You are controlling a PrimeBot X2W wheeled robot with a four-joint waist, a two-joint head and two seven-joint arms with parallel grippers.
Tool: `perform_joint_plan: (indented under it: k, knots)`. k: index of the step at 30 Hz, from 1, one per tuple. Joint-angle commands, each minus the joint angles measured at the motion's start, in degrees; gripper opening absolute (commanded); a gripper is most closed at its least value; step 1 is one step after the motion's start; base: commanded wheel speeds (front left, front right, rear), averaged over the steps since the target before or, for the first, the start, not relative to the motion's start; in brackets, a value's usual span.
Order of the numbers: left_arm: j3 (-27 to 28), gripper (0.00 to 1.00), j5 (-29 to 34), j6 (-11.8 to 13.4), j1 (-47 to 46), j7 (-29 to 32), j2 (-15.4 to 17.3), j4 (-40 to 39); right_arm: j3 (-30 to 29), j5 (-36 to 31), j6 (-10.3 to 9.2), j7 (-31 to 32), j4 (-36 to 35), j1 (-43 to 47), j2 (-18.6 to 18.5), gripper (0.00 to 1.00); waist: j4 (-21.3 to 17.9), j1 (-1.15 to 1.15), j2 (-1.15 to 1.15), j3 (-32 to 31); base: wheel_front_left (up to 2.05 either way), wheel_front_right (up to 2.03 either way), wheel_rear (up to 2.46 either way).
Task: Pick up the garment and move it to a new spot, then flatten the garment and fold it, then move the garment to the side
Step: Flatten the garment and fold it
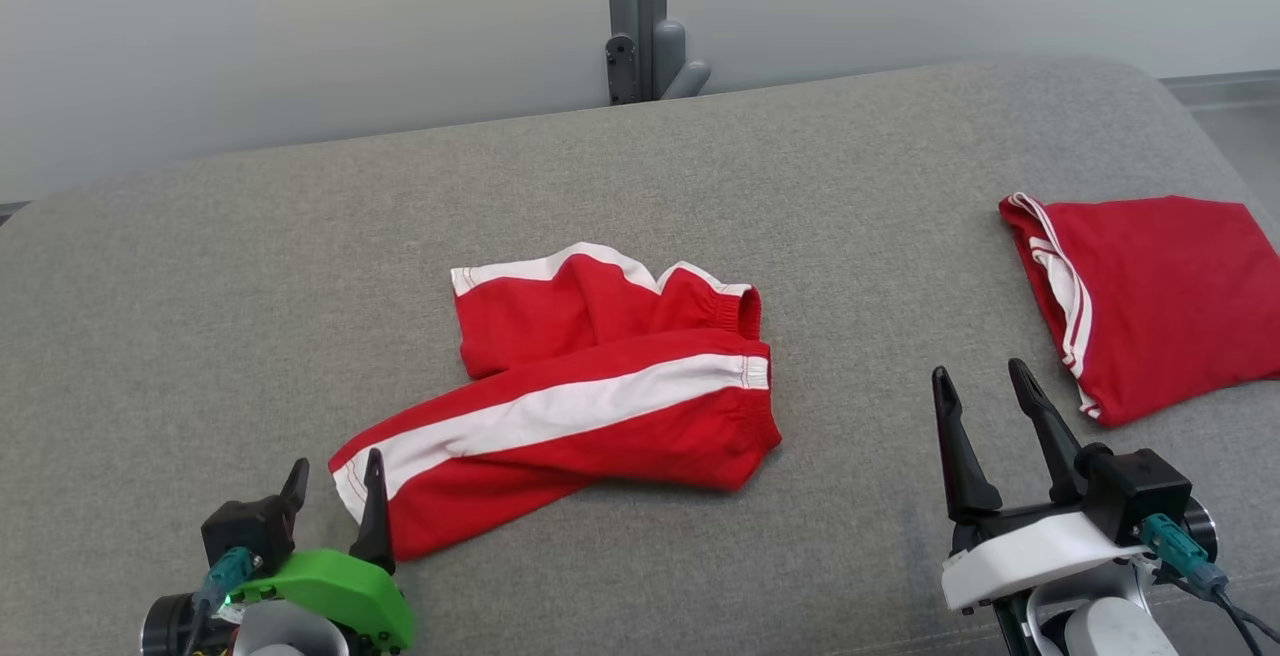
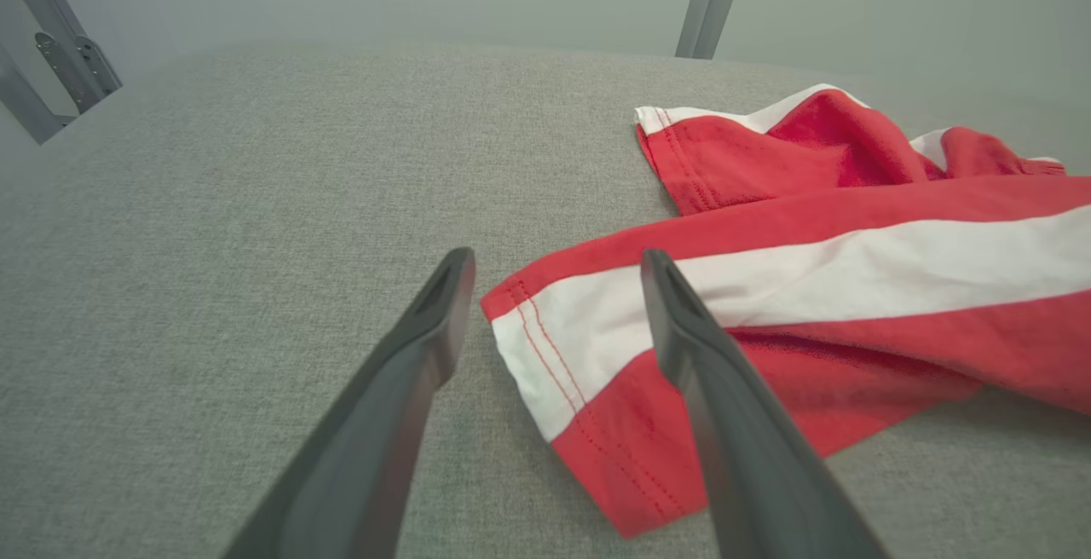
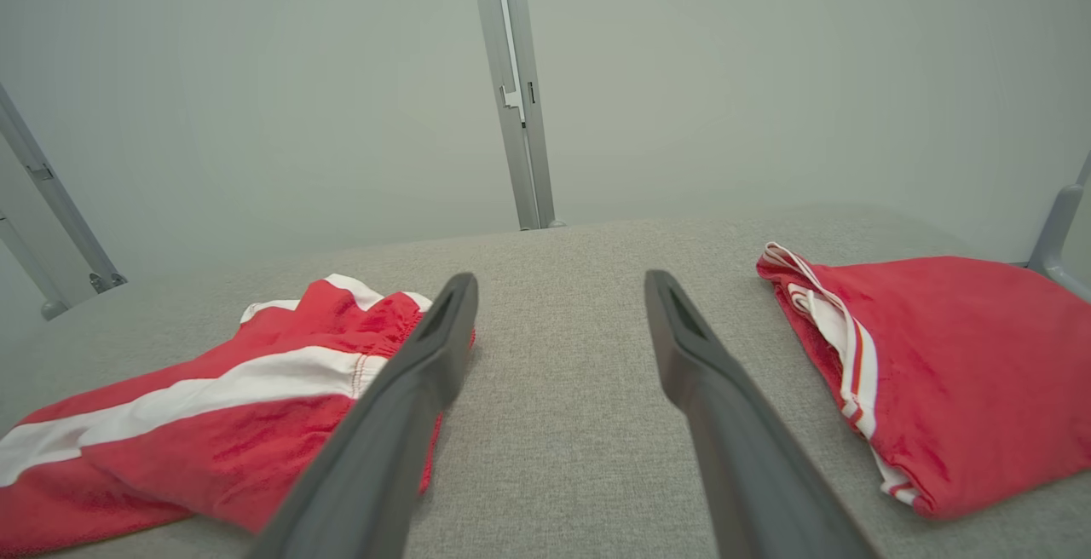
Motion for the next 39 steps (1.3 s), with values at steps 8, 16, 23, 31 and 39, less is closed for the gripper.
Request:
perform_joint_plan:
  k: [8,16,23,31,39]
  knots:
    - [4.27,1.00,6.76,3.58,8.31,-0.42,-2.42,-13.48,-0.49,-0.09,-0.09,-0.17,-0.46,0.97,-0.10,1.00,1.66,0.00,0.67,-1.72,0.00,0.00,0.00]
    - [9.45,1.00,11.40,3.39,15.15,-0.40,-3.95,-21.48,-0.27,0.79,-0.09,-0.18,-1.35,2.07,-0.11,1.00,2.89,0.00,0.67,-2.51,0.00,0.00,0.00]
    - [11.75,1.00,13.05,2.01,16.84,-0.41,-5.38,-22.25,0.19,0.82,-0.09,-0.19,-0.98,1.98,-0.11,1.00,3.36,0.00,0.67,-2.80,0.00,0.00,0.00]
    - [12.88,1.00,14.57,0.28,16.44,-0.41,-6.94,-21.33,2.04,2.45,-0.09,1.49,2.32,0.05,-0.10,1.00,4.25,0.00,0.67,-2.49,0.00,0.00,0.00]
    - [13.35,1.00,15.95,-1.13,15.14,-0.41,-8.14,-20.03,4.93,5.32,-0.08,6.22,9.55,-5.40,-0.13,1.00,7.05,0.00,0.67,-1.14,0.00,0.00,0.00]
